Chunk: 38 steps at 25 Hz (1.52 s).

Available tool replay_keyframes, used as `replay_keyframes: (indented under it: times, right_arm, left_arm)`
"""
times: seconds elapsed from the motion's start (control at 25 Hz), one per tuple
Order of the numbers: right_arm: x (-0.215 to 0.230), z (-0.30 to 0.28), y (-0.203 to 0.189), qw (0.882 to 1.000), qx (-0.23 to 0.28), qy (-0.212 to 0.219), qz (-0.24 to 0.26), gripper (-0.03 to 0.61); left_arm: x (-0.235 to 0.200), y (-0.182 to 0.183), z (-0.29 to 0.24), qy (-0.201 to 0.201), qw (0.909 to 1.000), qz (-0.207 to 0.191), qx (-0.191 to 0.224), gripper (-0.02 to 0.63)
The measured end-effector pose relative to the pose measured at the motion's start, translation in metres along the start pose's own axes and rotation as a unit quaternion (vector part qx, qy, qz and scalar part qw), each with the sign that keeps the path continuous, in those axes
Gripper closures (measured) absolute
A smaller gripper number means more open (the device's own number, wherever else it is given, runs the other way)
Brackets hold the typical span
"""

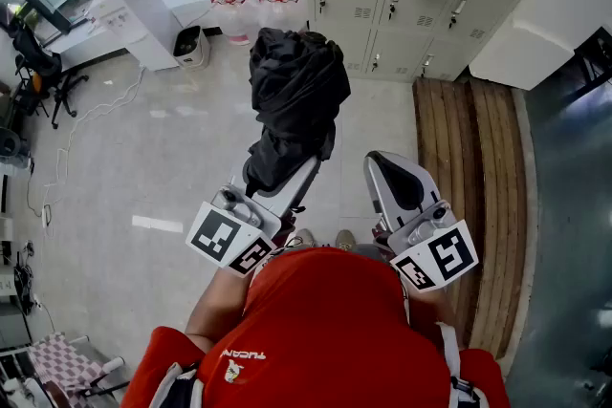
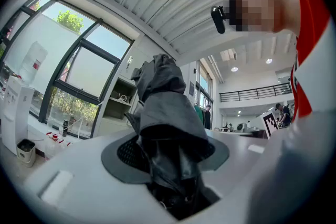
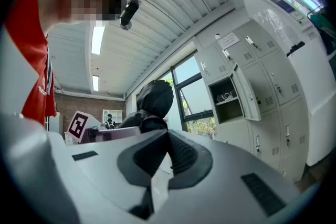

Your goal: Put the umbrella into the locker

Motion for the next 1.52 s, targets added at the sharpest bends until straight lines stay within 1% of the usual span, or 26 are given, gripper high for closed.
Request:
replay_keyframes:
  times: [0.44,0.64,0.96,1.28,1.52]
  right_arm:
    - [-0.001,-0.004,-0.001,1.000,-0.005,0.008,0.004,0.577]
    - [-0.001,-0.006,-0.002,1.000,0.007,0.018,-0.001,0.577]
    - [0.008,-0.005,-0.003,1.000,0.004,0.005,0.001,0.575]
    - [0.032,-0.003,0.002,1.000,0.007,0.005,-0.005,0.575]
    - [0.052,0.002,0.008,1.000,0.009,0.018,-0.006,0.575]
  left_arm:
    - [-0.001,-0.001,-0.002,0.001,1.0000,0.003,0.003,0.402]
    - [-0.005,-0.006,-0.003,0.003,1.0000,0.004,0.006,0.403]
    - [-0.008,-0.006,-0.005,0.008,0.9999,0.005,0.008,0.402]
    - [-0.009,-0.003,-0.021,0.025,0.9997,0.003,0.007,0.402]
    - [0.000,-0.005,-0.038,0.038,0.9993,-0.005,0.007,0.402]
Point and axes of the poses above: the fingertips, and each gripper's own axes: z backward along the fingers, x to its right, y out of its top, the point moved 3 cm from there along z, backward along the fingers, and after that the axes turned 7 degrees about -y, right-handed, at the moved point
